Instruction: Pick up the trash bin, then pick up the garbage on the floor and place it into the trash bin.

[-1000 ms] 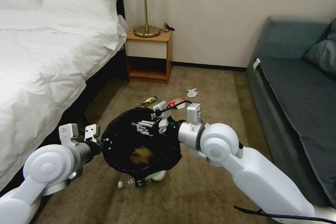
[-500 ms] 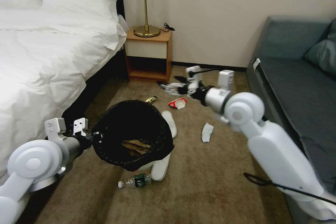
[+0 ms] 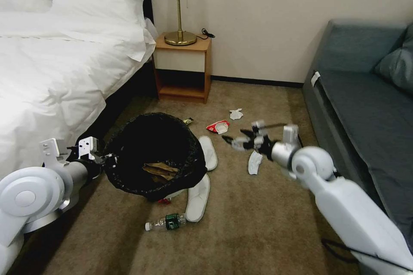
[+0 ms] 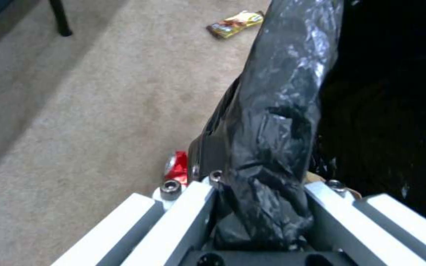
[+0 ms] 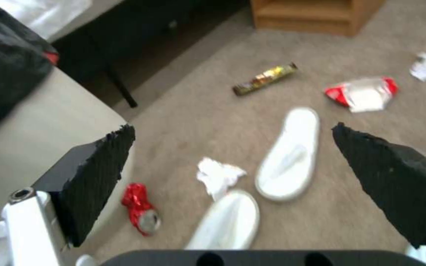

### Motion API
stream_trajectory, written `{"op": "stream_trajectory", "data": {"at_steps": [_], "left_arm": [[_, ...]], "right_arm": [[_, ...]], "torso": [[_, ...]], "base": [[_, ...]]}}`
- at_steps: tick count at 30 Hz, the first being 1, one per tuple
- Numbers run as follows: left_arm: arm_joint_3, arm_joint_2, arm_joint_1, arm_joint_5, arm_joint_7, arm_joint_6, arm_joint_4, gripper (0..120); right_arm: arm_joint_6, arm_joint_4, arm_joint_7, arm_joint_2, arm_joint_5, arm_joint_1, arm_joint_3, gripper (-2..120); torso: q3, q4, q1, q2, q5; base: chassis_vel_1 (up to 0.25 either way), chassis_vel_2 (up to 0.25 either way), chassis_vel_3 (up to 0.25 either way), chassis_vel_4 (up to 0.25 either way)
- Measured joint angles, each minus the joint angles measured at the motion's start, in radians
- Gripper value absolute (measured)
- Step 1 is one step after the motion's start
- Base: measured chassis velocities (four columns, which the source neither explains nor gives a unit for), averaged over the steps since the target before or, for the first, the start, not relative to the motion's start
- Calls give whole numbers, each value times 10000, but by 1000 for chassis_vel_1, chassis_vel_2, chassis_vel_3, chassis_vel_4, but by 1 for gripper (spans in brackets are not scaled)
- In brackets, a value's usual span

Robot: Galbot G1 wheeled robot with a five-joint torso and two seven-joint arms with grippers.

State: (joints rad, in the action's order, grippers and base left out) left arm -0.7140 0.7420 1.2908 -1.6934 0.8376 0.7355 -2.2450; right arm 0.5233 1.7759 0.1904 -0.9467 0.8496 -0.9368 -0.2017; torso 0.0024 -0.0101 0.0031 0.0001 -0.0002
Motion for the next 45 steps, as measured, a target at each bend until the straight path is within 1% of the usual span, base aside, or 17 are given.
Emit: {"op": "stream_trajectory", "data": {"at_steps": [1,3,10,12,16,19,21,25,27,28,30,31,33,36,39,42,45], "left_arm": [[0,0,0,0,0,0,0,0],[-290,40,56,20,-51,-1,142,0],[-502,-20,-198,-104,-336,-1,391,0],[-515,-116,-356,-156,-453,-1,546,0],[-668,-257,-413,-549,-474,-1,430,0],[-785,-333,-370,-726,-520,-1,391,0],[-979,-486,-195,-763,-709,-1,387,0],[-1201,-592,-29,-829,-856,-1,306,0],[-1432,-651,150,-864,-1151,-1,263,0],[-1432,-651,150,-864,-1151,-1,263,0],[-1760,-674,415,-844,-1670,0,262,0],[-1760,-674,415,-844,-1670,0,262,0],[-2010,-691,634,-812,-1972,-1,238,0],[-2085,-709,710,-812,-2019,0,223,0],[-2407,-794,906,-850,-2149,0,147,0],[-2562,-815,969,-869,-2274,0,142,0],[-3023,-825,1129,-860,-2664,0,270,0]], "right_arm": [[0,0,0,0,0,0,0,100],[-165,33,10,-15,-380,-680,-367,100],[-364,-432,390,-27,-1005,-1141,-433,100],[-514,-1233,589,-161,-1471,-1043,-151,100],[-835,-2305,910,-376,-1844,-700,311,100],[-1019,-2736,1046,-477,-1930,-510,561,100],[-1533,-3592,1227,-848,-1984,-91,1098,100],[-1706,-4400,1624,-1445,-2150,401,1454,100],[-1730,-5227,2199,-2046,-2329,870,1678,100],[-1730,-5227,2199,-2046,-2329,870,1678,100],[-1689,-6349,2876,-2723,-2194,1492,2011,100],[-1689,-6349,2876,-2723,-2194,1492,2011,100],[-1533,-7431,3466,-3206,-1736,2051,2297,100],[-1486,-7832,3673,-3355,-1589,2247,2393,100],[-1354,-8878,4097,-3603,-1330,2654,2664,100],[-1302,-9043,4099,-3615,-1229,2698,2730,100],[-954,-9349,3931,-3612,-250,2730,3015,100]], "torso": [[0,0,0,0,0],[-1,2,0,0,2],[-1,0,0,0,1],[1,0,1,0,2],[1,1,0,0,2],[1,0,1,0,1],[2,0,1,0,1],[1,2,1,0,-2],[1,3,1,0,4],[1,3,1,0,4],[1,3,1,-1,-1],[1,3,1,-1,-1],[1,4,1,-2,1],[2,5,1,-1,-1],[1,3,1,-2,0],[2,2,1,-1,0],[1,2,1,-2,1]], "base": [[0,0,0,0],[0,0,0,0],[0,0,0,0],[0,0,0,0],[0,0,0,0],[0,0,0,0],[0,0,0,0],[0,0,0,0],[0,0,0,0],[0,0,0,0],[0,0,0,0],[0,0,0,0],[0,0,0,0],[0,0,0,0],[0,0,0,0],[0,0,0,0],[0,0,0,0]]}}
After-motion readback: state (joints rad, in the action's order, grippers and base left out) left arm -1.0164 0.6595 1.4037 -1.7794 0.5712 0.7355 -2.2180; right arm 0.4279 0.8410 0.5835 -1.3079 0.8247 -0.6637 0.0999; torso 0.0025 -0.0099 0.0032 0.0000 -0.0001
